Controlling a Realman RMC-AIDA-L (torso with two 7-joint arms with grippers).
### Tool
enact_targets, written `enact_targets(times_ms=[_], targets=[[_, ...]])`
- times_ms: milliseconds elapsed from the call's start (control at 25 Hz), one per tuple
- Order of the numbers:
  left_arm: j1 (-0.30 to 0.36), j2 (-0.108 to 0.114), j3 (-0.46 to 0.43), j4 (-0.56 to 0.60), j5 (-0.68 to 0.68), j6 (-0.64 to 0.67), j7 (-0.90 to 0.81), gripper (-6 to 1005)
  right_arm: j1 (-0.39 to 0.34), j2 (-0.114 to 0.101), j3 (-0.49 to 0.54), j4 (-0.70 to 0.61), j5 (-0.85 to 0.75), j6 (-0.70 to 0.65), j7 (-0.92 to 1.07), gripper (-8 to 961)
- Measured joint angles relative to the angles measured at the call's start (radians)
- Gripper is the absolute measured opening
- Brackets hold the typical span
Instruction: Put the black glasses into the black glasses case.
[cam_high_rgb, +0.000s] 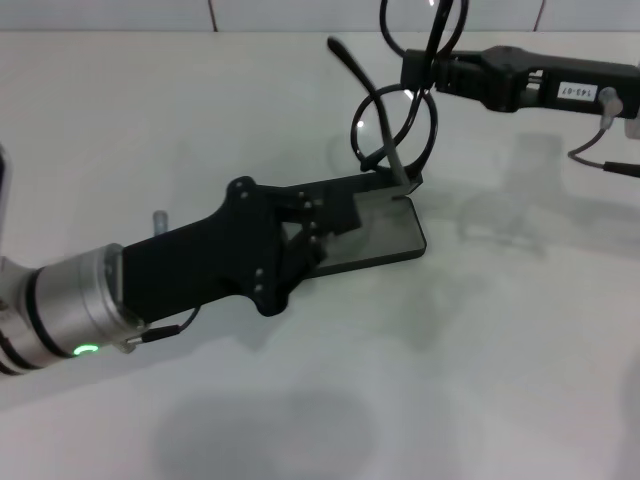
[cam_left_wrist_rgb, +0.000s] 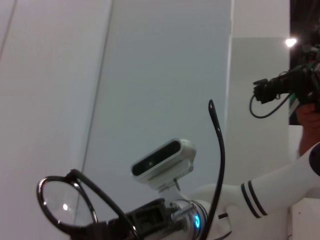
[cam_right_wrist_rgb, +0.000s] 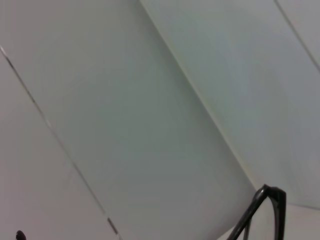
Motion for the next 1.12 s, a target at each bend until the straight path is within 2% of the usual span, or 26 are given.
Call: enact_targets(times_ms=[360,1120], targets=[[-0.052,-0.004,0.032,-0.001,0.02,0.006,-0.023,8,0.003,0.009,-0.029,0.019,0.003,0.012,-0.025,109],[-0.09,-0.006,0.035,-0.002,0.007,-0.016,-0.03,9,0.031,0.013,-0.079,0.057,0.005,0.025,-0.067,118]])
